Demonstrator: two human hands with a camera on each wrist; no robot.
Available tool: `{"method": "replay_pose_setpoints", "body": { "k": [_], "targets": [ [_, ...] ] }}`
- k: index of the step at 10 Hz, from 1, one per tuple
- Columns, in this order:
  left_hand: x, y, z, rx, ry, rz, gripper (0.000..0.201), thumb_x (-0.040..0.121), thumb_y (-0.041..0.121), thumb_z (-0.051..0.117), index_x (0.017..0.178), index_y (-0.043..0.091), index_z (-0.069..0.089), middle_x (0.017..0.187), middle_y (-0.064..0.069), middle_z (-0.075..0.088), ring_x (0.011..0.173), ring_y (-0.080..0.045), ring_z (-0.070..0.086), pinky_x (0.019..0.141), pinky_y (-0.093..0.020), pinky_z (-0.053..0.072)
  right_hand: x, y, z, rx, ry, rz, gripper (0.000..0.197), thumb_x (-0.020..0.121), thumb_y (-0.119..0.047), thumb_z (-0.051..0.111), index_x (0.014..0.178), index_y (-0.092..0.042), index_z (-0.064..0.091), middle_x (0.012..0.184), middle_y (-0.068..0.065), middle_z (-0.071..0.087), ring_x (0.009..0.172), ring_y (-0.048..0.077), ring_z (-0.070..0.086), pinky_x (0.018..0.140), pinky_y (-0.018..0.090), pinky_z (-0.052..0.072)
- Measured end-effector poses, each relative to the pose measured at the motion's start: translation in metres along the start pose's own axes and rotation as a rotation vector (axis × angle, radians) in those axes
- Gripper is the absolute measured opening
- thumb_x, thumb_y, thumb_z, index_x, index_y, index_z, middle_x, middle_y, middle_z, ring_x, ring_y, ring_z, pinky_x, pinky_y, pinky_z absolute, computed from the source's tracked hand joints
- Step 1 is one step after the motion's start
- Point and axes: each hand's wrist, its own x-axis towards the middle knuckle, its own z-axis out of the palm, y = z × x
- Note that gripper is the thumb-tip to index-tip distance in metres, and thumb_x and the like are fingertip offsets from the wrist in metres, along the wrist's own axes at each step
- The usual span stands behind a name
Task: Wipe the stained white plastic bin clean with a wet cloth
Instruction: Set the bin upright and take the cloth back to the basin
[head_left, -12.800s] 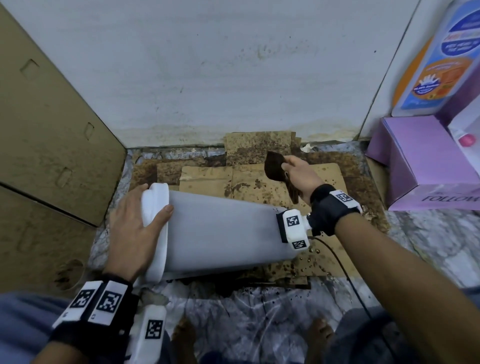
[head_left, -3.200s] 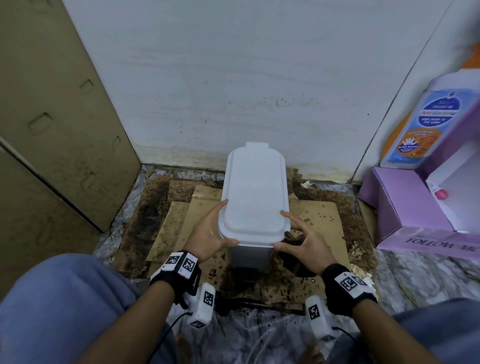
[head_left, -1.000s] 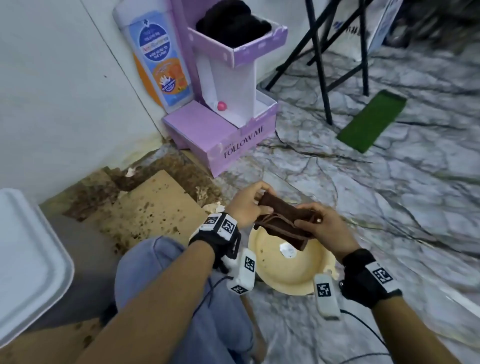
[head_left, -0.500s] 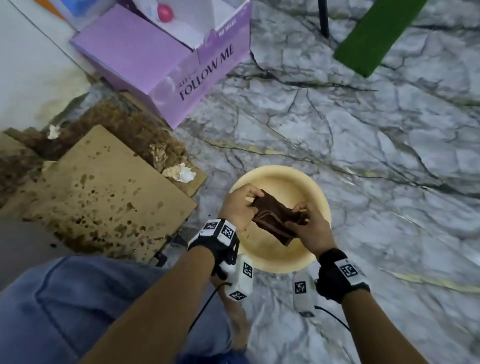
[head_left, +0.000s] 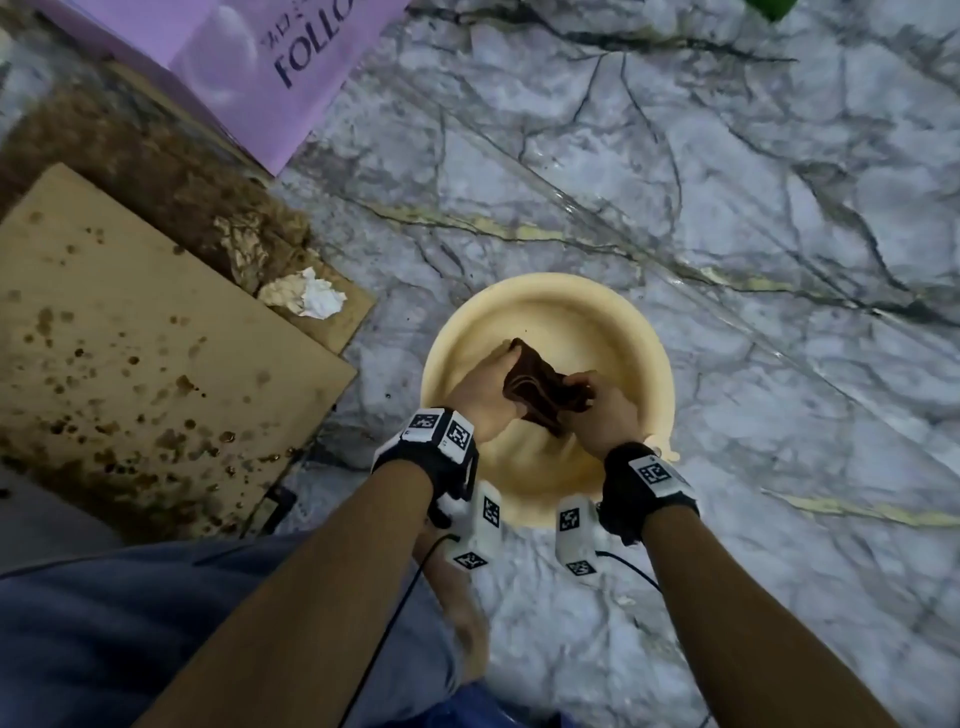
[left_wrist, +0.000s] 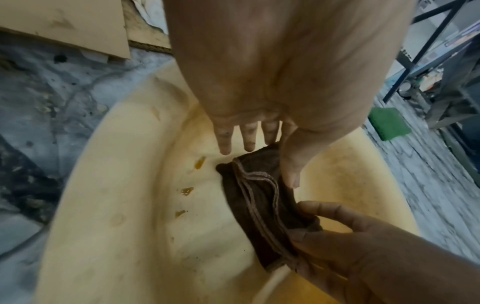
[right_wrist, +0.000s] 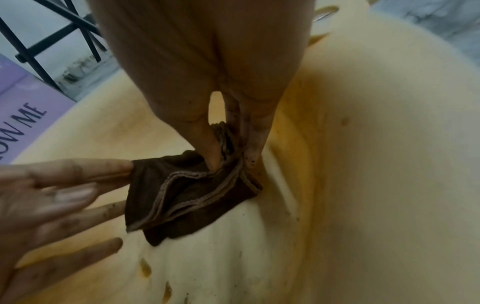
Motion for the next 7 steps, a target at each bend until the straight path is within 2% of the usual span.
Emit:
{"method": "replay_pose_setpoints", "body": {
  "k": [1,2,3,4,5,6,7],
  "targets": [
    [0.007,-0.006,-0.003,-0.067,0.039,-0.033,0.074,0.093,0.010,0.061,0.156,0.020,0.024,0.164,0.002,0.020,0.149,-0.017,0.024,0.120,-0.033,0.024,0.004,0.003,0.005,-0.015,-0.029,0.023,0.040,0.084,-0.007,0.066,0.121,-0.021,0.059,0.120,0.001,0.061,0.108,0.021,0.058,0.083,0.021,0.040],
    [0.009,-0.011,-0.007,-0.213,0.098,-0.070,0.062,0.094,0.009,0.061,0.150,0.017,0.037,0.155,-0.004,0.040,0.140,-0.021,0.041,0.115,-0.037,0.036,0.005,0.001,0.007,-0.018,0.007,0.027,0.036,0.086,-0.011,0.065,0.120,-0.020,0.061,0.120,0.003,0.063,0.109,0.021,0.058,0.084,0.021,0.040],
    [0.006,-0.012,-0.012,-0.275,0.164,-0.068,0.043,0.094,0.002,0.060,0.136,0.010,0.053,0.140,-0.006,0.056,0.130,-0.018,0.051,0.107,-0.029,0.041,0.002,-0.004,0.004,-0.012,0.012,0.049,0.033,0.087,-0.016,0.064,0.120,-0.017,0.061,0.111,0.000,0.062,0.105,0.019,0.057,0.083,0.022,0.039],
    [-0.003,-0.004,-0.017,-0.351,0.236,-0.055,0.028,0.090,0.003,0.065,0.115,0.015,0.064,0.109,-0.003,0.071,0.102,-0.014,0.063,0.077,-0.018,0.048,-0.001,-0.010,0.000,-0.007,0.049,0.069,0.023,0.087,-0.019,0.064,0.110,-0.015,0.065,0.101,-0.001,0.059,0.094,0.016,0.055,0.080,0.025,0.042],
    [-0.020,0.008,-0.029,-0.372,0.318,-0.022,0.021,0.084,0.012,0.074,0.101,0.023,0.067,0.090,0.001,0.072,0.083,-0.010,0.065,0.062,-0.017,0.043,-0.010,-0.024,-0.009,0.030,0.059,0.068,0.012,0.090,-0.022,0.063,0.092,-0.011,0.066,0.088,-0.002,0.061,0.082,0.015,0.055,0.070,0.025,0.042],
    [-0.047,0.022,-0.047,-0.419,0.398,0.017,0.023,0.078,0.015,0.080,0.097,0.022,0.068,0.086,0.000,0.072,0.079,-0.003,0.064,0.060,-0.009,0.039,-0.023,-0.046,-0.020,0.064,0.027,0.018,0.025,0.089,-0.030,0.063,0.077,-0.008,0.059,0.073,0.002,0.060,0.074,0.021,0.056,0.060,0.029,0.043],
    [-0.080,0.034,-0.075,-0.420,0.520,0.084,0.015,0.078,0.019,0.081,0.086,0.022,0.068,0.079,0.001,0.069,0.076,-0.007,0.064,0.059,-0.011,0.041,-0.037,-0.081,-0.029,0.098,0.015,-0.082,0.041,0.090,-0.040,0.059,0.082,-0.001,0.066,0.083,0.012,0.071,0.084,0.030,0.064,0.079,0.043,0.051]
  ]
}}
